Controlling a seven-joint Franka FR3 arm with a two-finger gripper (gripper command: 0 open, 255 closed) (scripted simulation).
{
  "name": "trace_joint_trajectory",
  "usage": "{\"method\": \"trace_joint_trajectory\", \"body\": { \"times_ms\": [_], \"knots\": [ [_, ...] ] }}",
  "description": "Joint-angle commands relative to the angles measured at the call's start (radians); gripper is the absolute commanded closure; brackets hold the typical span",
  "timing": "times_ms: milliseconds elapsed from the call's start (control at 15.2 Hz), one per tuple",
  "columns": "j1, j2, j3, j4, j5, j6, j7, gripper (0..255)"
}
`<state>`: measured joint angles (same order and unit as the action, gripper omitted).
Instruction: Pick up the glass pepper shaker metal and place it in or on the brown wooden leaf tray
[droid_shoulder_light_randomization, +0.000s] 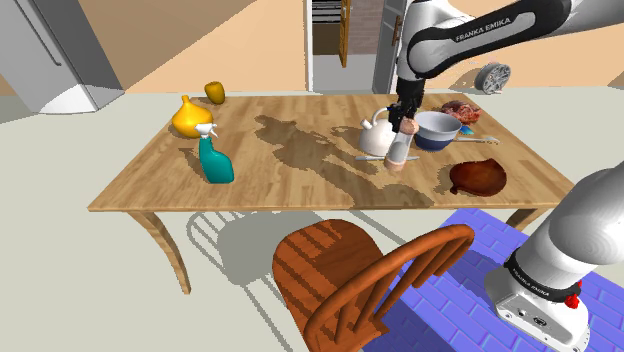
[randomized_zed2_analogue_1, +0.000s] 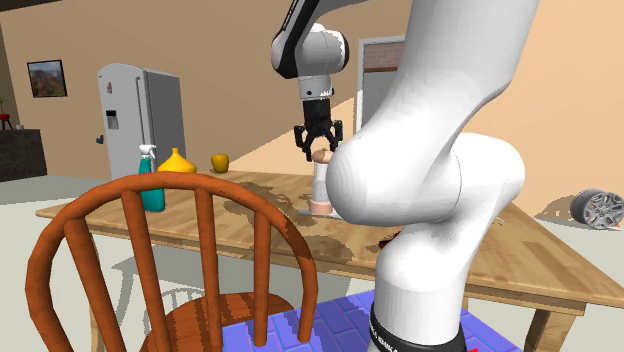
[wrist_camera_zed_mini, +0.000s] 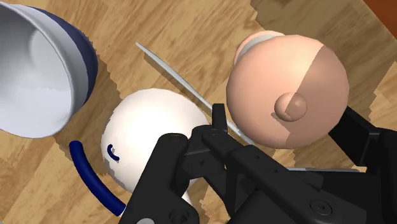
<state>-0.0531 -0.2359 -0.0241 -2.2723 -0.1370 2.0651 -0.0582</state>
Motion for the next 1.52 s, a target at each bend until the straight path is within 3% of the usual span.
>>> {"method": "trace_joint_trajectory", "body": {
  "times_ms": [0,396,924,1452],
  "knots": [
    [0.001,-0.007,0.000,0.021,0.002,-0.028,-0.003,255],
    [0.002,-0.023,0.002,0.075,0.006,-0.098,-0.011,255],
    [-0.068,-0.206,-0.104,-0.031,-0.036,-0.154,-0.170,255],
    [-0.145,-0.335,-0.224,-0.062,-0.103,-0.225,-0.342,255]
  ]
}}
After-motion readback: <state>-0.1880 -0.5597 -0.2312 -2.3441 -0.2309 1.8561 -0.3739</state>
